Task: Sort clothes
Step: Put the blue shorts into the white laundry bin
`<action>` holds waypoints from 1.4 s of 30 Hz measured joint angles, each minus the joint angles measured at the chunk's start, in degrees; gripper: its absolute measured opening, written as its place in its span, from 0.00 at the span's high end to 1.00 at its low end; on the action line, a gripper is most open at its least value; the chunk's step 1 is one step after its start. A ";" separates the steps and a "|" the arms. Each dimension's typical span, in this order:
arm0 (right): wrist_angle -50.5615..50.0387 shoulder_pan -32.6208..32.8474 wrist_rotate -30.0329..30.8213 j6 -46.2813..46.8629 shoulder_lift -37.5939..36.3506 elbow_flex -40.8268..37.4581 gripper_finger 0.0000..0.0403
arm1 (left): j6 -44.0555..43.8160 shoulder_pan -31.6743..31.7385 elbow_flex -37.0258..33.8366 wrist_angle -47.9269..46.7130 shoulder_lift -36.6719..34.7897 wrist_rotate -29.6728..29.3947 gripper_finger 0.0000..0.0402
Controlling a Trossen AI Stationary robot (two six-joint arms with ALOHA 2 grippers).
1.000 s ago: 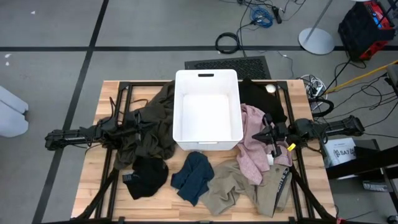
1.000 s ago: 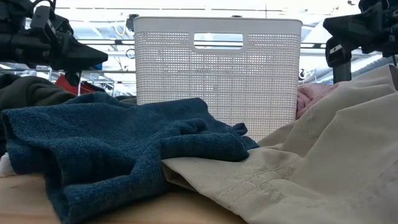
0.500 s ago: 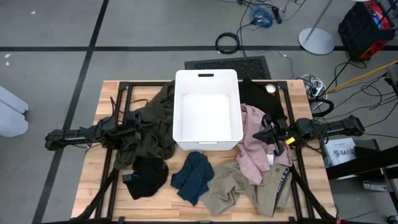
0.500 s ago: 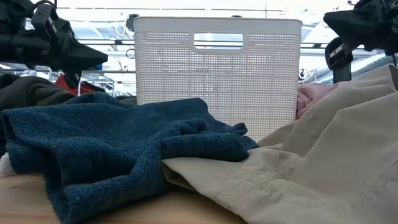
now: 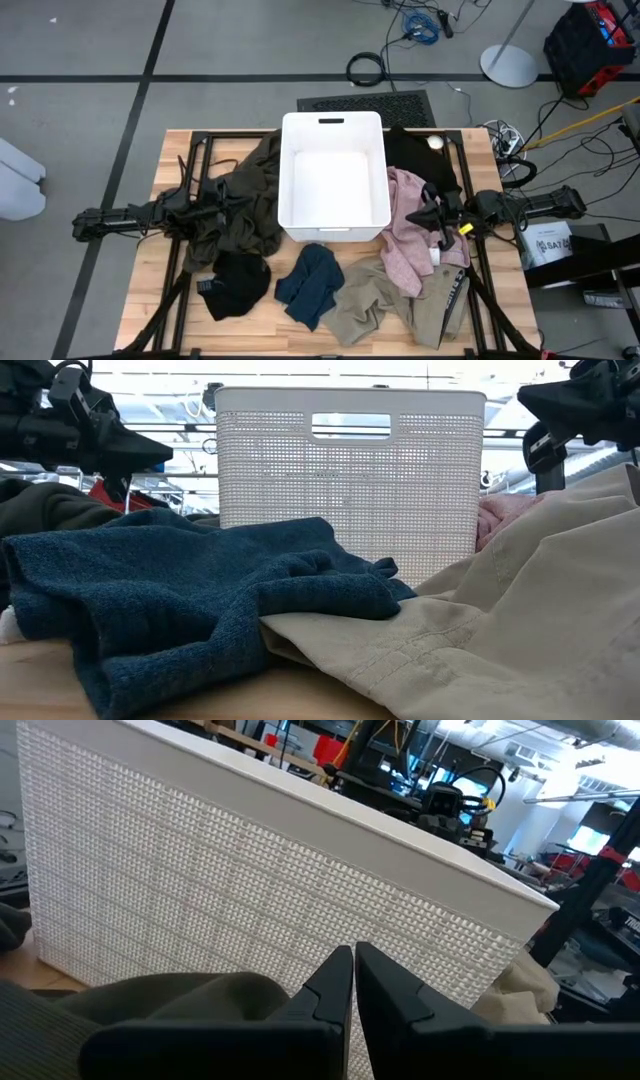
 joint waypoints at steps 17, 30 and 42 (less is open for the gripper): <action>0.46 -0.01 0.28 -1.93 -0.01 -0.09 1.00 | -4.72 -0.02 0.00 -0.66 0.00 5.37 0.92; 1.40 0.05 -0.17 4.86 0.00 -0.09 0.93 | -3.68 -1.04 0.13 16.59 0.00 12.53 0.69; -4.68 1.97 -1.28 4.41 8.00 13.80 0.82 | 5.78 -8.45 11.50 16.49 11.11 15.53 0.69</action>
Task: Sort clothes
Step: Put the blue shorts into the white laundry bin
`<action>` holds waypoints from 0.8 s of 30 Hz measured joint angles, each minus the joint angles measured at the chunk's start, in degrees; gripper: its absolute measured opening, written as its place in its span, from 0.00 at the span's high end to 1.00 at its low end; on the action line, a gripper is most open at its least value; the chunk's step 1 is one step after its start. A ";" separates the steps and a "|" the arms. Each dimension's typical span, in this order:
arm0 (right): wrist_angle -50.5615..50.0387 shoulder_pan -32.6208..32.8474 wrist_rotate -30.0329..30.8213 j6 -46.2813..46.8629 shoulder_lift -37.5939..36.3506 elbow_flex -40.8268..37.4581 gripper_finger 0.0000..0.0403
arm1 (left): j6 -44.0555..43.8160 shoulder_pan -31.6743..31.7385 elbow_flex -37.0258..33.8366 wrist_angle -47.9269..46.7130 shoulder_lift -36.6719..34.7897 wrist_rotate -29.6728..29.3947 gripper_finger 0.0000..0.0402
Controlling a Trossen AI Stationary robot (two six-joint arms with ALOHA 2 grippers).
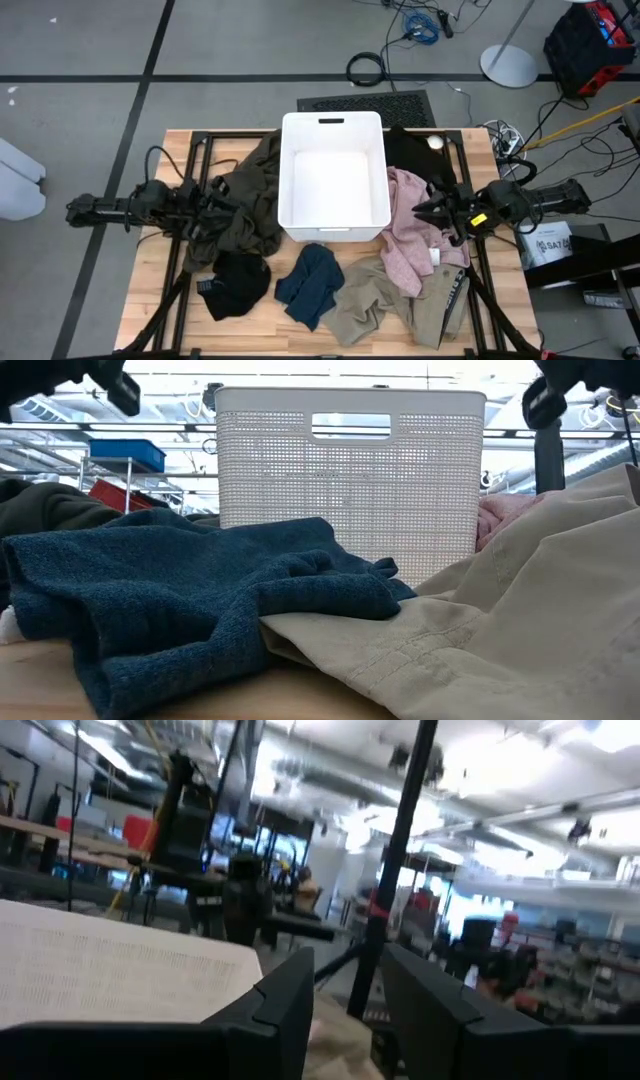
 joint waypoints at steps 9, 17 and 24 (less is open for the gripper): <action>-1.70 8.36 -1.18 -0.11 19.33 11.08 0.81 | 4.91 -10.49 17.84 -9.77 24.41 -4.98 0.71; -7.22 19.67 -1.46 -1.53 31.19 23.49 0.81 | 3.35 -24.72 36.74 -29.43 41.68 -19.01 0.71; -7.40 24.35 -1.23 -1.53 39.85 26.49 0.81 | -6.62 -32.59 40.84 -36.18 51.55 -23.55 0.71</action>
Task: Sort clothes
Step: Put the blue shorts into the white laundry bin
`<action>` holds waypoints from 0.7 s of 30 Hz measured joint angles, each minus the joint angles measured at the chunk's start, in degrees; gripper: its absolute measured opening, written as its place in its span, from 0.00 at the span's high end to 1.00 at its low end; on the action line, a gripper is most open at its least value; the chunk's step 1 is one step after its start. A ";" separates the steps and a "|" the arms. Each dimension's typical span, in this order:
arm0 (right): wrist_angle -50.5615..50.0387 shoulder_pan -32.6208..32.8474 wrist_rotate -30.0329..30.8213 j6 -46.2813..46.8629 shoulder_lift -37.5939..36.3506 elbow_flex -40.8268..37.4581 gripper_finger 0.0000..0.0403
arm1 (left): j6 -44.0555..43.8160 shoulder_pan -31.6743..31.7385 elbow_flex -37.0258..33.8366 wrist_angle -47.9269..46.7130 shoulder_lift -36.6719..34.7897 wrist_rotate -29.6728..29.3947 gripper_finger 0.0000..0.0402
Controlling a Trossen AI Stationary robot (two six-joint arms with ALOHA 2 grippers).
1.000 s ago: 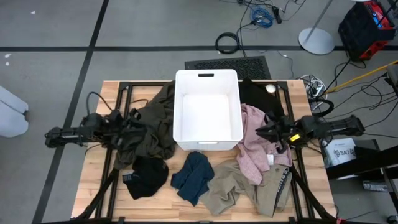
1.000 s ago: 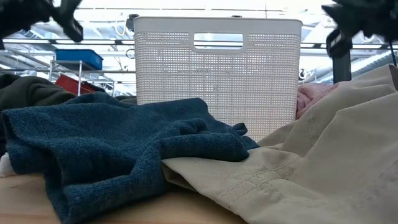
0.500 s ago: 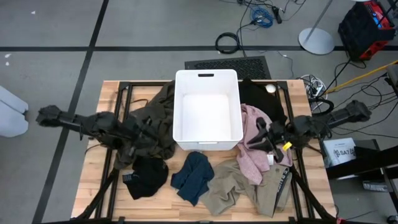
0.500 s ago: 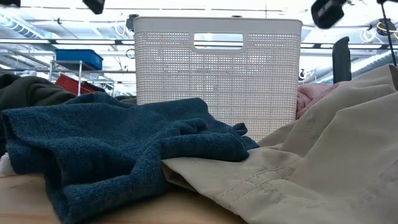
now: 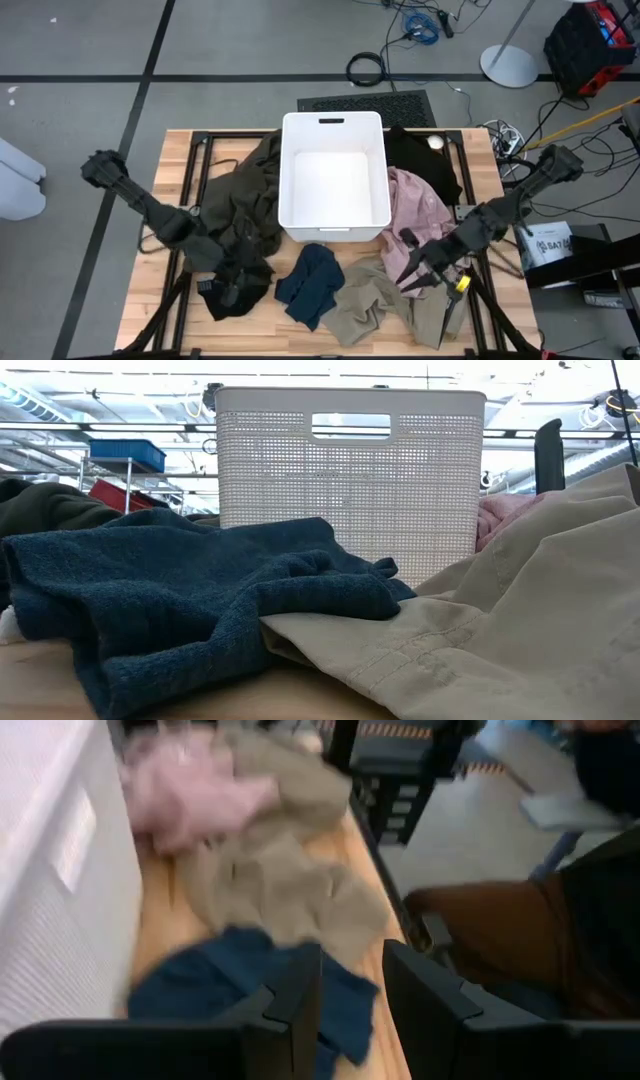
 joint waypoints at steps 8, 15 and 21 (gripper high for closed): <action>0.24 0.64 1.98 5.47 10.33 0.12 0.81 | -14.06 -1.01 -0.02 -4.58 9.78 -0.15 0.71; 0.27 0.60 2.65 8.00 15.52 0.12 0.81 | -26.98 -0.60 -0.02 -4.20 16.90 -0.22 0.71; 0.63 1.54 4.53 8.65 16.43 0.12 0.81 | -31.01 -1.19 -0.07 -3.42 23.43 -0.22 0.71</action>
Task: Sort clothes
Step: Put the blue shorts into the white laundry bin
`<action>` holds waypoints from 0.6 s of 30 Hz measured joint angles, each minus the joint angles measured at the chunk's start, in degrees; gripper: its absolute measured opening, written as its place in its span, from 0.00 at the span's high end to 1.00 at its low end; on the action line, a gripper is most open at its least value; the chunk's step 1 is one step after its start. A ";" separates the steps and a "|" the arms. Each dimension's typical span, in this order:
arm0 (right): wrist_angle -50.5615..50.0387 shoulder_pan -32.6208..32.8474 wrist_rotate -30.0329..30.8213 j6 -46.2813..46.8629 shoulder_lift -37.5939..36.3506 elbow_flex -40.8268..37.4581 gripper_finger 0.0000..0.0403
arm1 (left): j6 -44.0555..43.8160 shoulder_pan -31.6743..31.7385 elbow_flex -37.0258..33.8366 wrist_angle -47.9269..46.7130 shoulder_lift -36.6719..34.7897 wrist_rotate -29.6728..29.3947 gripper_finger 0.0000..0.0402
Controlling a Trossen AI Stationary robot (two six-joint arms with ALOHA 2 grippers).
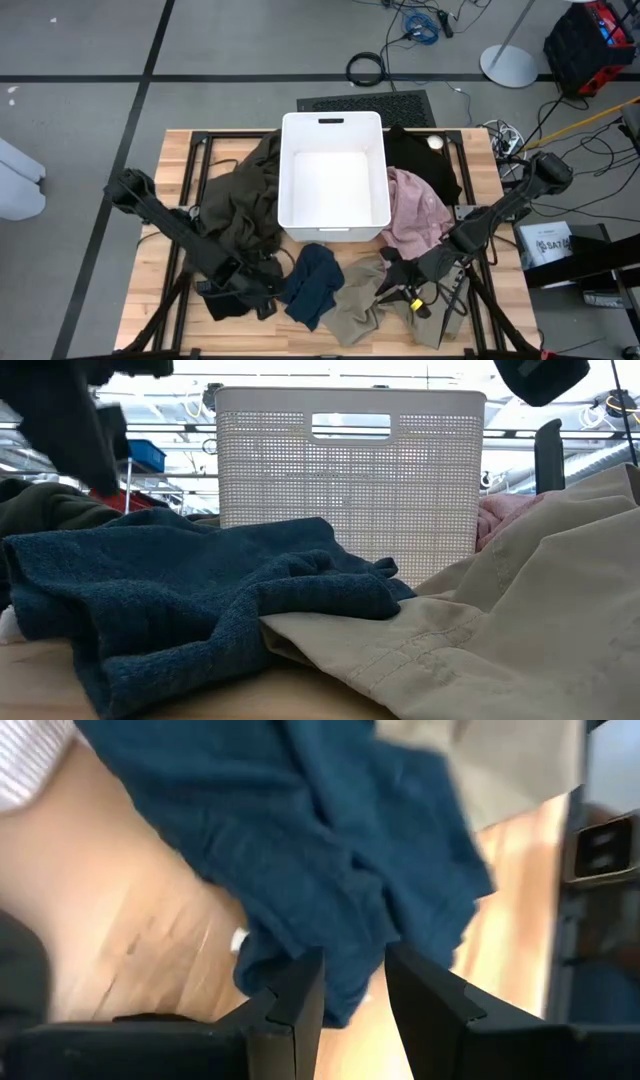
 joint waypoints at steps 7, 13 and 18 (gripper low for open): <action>-0.06 4.32 9.60 2.15 1.03 0.00 0.81 | -0.62 -1.07 -1.15 0.41 2.84 -0.16 0.71; 2.09 9.93 17.71 4.44 1.05 0.00 0.81 | -2.61 -1.95 -6.22 9.18 2.81 -0.97 0.71; 3.57 14.06 23.94 4.51 1.19 0.00 0.81 | -3.13 -2.41 -8.19 12.15 2.83 -1.66 0.71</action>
